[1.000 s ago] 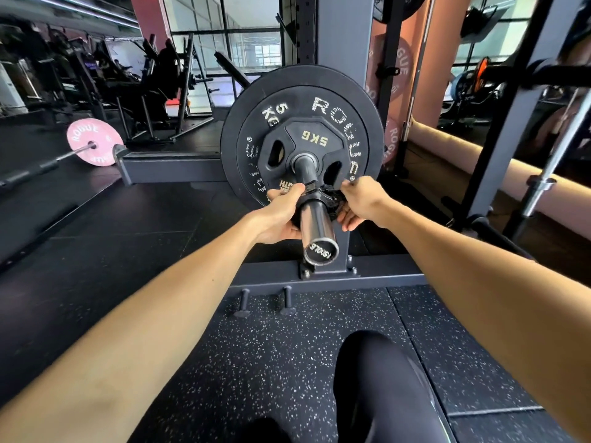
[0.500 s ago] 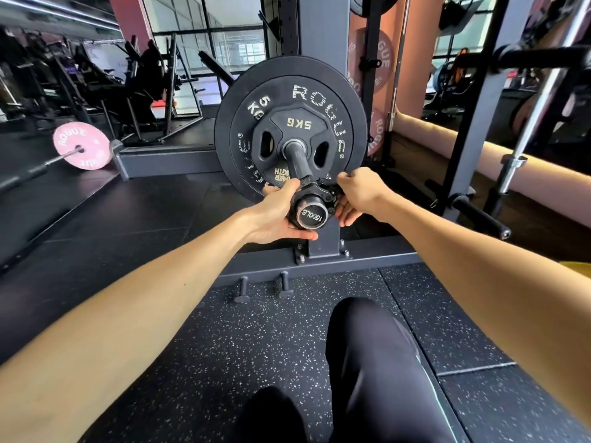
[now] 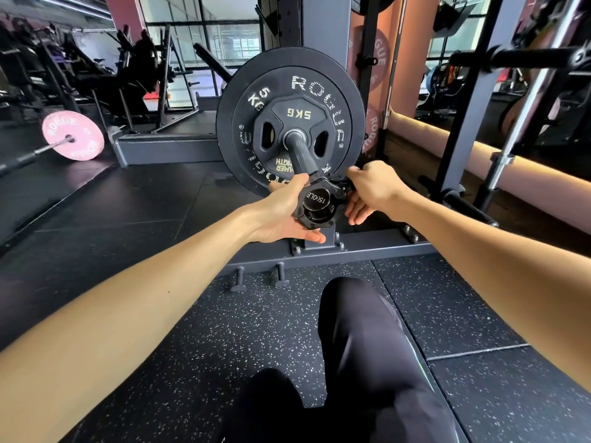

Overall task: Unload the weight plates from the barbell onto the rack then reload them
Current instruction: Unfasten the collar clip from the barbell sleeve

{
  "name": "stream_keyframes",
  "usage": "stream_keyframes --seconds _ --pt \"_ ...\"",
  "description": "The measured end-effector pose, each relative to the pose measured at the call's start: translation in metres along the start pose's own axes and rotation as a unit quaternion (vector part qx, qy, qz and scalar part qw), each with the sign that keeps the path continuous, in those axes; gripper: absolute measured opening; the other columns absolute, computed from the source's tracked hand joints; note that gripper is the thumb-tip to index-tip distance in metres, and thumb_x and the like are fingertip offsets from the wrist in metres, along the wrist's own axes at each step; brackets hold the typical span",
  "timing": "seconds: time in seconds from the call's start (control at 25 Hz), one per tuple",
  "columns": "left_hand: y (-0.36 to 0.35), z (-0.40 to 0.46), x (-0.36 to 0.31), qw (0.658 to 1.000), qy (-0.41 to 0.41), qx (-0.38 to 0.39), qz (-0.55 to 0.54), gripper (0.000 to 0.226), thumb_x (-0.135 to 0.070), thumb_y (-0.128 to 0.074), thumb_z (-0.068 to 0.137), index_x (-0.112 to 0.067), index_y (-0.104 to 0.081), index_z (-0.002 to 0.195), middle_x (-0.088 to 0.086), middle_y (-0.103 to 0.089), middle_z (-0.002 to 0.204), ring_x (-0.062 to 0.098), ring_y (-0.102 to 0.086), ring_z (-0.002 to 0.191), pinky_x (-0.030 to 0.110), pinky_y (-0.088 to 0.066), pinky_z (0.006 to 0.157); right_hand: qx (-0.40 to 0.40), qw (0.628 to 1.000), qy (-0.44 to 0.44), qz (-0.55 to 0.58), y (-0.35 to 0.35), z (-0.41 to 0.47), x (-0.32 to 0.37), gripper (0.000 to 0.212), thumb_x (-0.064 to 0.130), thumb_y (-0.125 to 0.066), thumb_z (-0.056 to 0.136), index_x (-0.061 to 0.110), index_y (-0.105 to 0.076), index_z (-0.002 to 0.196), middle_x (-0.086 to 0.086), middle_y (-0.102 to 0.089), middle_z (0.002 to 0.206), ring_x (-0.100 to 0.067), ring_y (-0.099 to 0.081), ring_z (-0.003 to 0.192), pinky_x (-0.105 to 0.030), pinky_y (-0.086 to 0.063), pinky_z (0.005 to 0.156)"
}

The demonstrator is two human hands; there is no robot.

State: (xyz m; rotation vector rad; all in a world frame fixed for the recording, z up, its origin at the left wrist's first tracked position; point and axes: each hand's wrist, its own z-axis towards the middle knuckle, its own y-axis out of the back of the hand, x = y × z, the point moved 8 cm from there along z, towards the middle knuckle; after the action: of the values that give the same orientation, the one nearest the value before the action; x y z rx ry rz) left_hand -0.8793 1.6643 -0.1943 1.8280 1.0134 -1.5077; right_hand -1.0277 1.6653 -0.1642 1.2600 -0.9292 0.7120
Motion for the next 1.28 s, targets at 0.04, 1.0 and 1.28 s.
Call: stream_keyframes --seconds 0.04,1.0,1.28 --pt "-0.003 -0.003 0.0 1.0 0.002 0.009 0.007 0.053 -0.047 -0.031 0.105 -0.008 -0.043 0.139 0.018 -0.034 0.15 0.038 -0.056 0.118 0.043 -0.059 0.071 -0.008 1.0 0.004 -0.003 0.001 -0.003 0.001 0.062 0.031 -0.034 0.097 -0.012 -0.058 0.06 -0.024 -0.066 0.054 -0.037 -0.066 0.044 -0.028 -0.051 0.035" --pt "0.234 -0.061 -0.089 0.955 -0.091 -0.23 0.162 0.108 -0.054 -0.089 0.047 -0.037 -0.018 0.126 0.011 -0.047 0.129 0.024 -0.071 0.101 0.036 -0.061 0.08 0.198 0.969 0.144 0.024 -0.152 0.077 0.161 0.021 0.02 -0.043 0.104 0.0 -0.05 0.108 -0.014 -0.063 0.075 -0.02 -0.057 0.047 -0.026 -0.047 0.039" --pt "0.374 -0.014 -0.132 0.902 -0.09 -0.342 0.249 0.089 -0.033 -0.091 0.065 -0.018 -0.042 0.138 -0.003 -0.05 0.137 0.016 -0.056 0.116 0.036 -0.053 0.094 0.173 0.96 0.21 -0.072 -0.234 0.207 0.227 0.011 0.019 -0.051 0.1 0.011 -0.056 0.107 -0.011 -0.066 0.109 -0.023 -0.065 0.057 -0.027 -0.051 0.041"
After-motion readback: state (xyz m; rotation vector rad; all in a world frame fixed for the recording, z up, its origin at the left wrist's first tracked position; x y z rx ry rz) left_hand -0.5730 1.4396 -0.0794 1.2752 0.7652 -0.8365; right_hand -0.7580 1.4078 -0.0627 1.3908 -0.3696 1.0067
